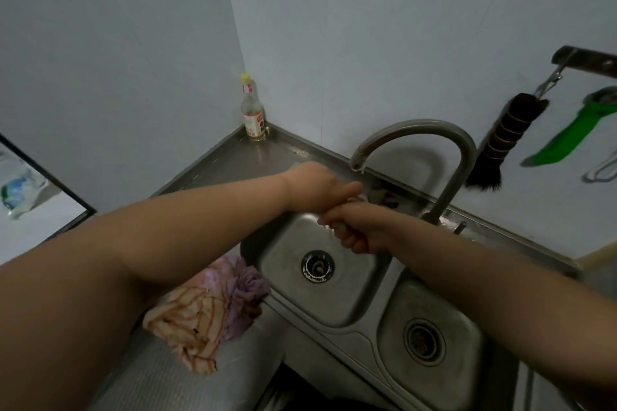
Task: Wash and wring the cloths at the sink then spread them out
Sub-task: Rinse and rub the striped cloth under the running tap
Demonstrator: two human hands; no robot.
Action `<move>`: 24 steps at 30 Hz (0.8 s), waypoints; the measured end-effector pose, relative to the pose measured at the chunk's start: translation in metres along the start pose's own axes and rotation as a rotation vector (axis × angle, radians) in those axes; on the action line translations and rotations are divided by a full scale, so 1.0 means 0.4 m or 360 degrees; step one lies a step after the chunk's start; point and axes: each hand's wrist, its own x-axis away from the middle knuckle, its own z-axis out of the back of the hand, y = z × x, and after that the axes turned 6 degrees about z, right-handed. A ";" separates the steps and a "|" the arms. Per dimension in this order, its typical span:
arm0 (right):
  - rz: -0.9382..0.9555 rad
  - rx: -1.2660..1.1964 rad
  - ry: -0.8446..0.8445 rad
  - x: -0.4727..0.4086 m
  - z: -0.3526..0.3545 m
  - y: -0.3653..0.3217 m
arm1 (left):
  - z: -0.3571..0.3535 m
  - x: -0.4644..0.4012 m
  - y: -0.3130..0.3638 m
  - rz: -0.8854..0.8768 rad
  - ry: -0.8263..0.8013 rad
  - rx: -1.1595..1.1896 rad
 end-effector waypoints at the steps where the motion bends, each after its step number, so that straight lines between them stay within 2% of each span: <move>1: -0.0036 -0.0110 -0.0068 0.004 -0.002 -0.002 | -0.002 -0.001 -0.007 -0.0060 0.0034 -0.0046; 4: -0.0105 -0.0375 -0.0239 0.011 -0.002 -0.005 | -0.001 -0.002 -0.025 -0.0230 0.0186 -0.0143; 6: -0.0112 -0.0461 -0.0263 0.010 0.008 -0.002 | 0.001 -0.009 -0.018 -0.0157 0.0150 -0.0180; 9: 0.0012 -0.0282 -0.0083 0.009 0.028 0.008 | -0.002 -0.012 0.026 0.0317 -0.0083 0.0019; 11: 0.0178 0.0196 0.0235 0.022 0.029 0.018 | -0.019 -0.008 0.050 0.0646 -0.0321 0.0239; 13: 0.0414 0.0879 0.0598 0.019 0.031 0.063 | -0.045 -0.003 0.042 0.0847 -0.0753 0.0737; 16: 0.1081 0.1922 0.0735 0.010 0.032 0.131 | -0.057 0.000 0.017 0.1050 -0.1355 0.2182; 17: 0.1359 0.2129 0.0798 -0.005 0.045 0.145 | -0.048 0.002 0.015 0.1016 -0.1516 0.2536; 18: 0.1614 0.2235 0.0866 -0.014 0.059 0.143 | -0.042 0.003 0.017 0.0904 -0.1668 0.2731; 21: 0.2248 0.2405 0.0883 -0.019 0.094 0.087 | -0.020 0.004 0.051 0.0263 -0.2088 0.2833; 22: 0.2342 0.2506 0.0818 -0.012 0.099 0.065 | -0.022 0.004 0.062 0.0129 -0.2151 0.2846; 24: 0.2447 0.2701 0.0687 0.001 0.106 0.037 | -0.031 0.003 0.082 0.0121 -0.2211 0.2915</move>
